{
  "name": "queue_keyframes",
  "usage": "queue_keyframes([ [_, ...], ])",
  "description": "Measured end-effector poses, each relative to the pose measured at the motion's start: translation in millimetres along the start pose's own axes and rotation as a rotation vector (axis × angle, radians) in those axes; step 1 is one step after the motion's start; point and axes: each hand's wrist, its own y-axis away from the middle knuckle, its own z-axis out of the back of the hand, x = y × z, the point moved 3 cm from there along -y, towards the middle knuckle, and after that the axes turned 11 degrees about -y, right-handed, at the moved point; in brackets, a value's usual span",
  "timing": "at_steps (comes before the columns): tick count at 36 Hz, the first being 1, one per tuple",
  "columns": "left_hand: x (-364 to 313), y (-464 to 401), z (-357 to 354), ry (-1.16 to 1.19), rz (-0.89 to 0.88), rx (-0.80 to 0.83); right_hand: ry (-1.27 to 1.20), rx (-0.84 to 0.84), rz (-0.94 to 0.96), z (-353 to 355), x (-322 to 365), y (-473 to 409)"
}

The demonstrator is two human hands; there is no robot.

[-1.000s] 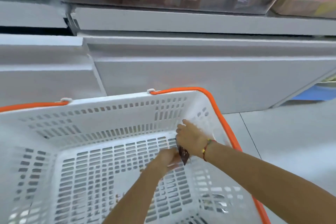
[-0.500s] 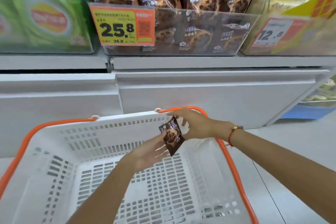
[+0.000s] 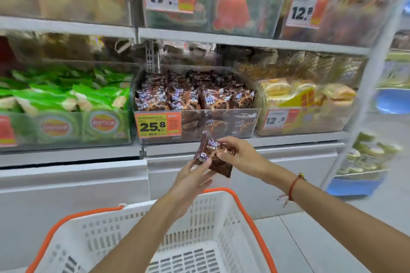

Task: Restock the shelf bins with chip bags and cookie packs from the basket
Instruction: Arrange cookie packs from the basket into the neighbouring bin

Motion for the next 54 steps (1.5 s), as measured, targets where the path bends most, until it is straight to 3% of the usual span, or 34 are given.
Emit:
queue_keyframes([
  [7,-71.9,-17.5,-23.9,-0.570,-0.261,-0.194,-0.023,-0.077,0.077,54.4,21.5,1.8],
  [11,-114.2,-32.6,-44.1,-0.667,-0.401,-0.163,0.002,-0.119,0.104,86.4,36.6,-6.2],
  [16,-150.6,-62.3,-58.6,-0.864,-0.414,-0.222,0.066,-0.182,0.141,121.5,47.8,-26.8],
  [22,-180.2,-81.3,-56.5,-1.519,-0.595,-0.396,0.262,-0.224,0.192,152.8,55.7,-60.4],
  [24,-184.0,-89.3,-48.6,-1.664,-0.583,-0.403,0.340,-0.227,0.211,160.4,55.8,-75.7],
  [29,-187.2,-99.0,-35.0,-1.698,-0.512,-0.370,0.558,-0.017,0.197,152.0,57.2,-100.6],
  [36,-185.6,-101.1,-32.7,-1.704,-0.454,-0.318,0.371,0.059,0.189,139.3,46.4,-105.6],
  [39,-186.9,-100.0,-33.3,-1.681,-0.447,-0.294,0.426,0.021,0.211,137.7,38.6,-102.8],
  [43,-188.4,-101.1,-41.0,-1.691,-0.545,-0.288,0.781,-0.072,0.419,134.4,34.8,-101.1],
  [48,-184.6,-102.9,-60.5,-1.702,-0.629,-0.239,0.851,-0.244,0.452,134.1,27.1,-92.2],
  [54,-185.5,-109.8,-71.6,-1.704,-0.592,-0.339,1.078,-0.363,0.643,130.4,21.2,-82.4],
])
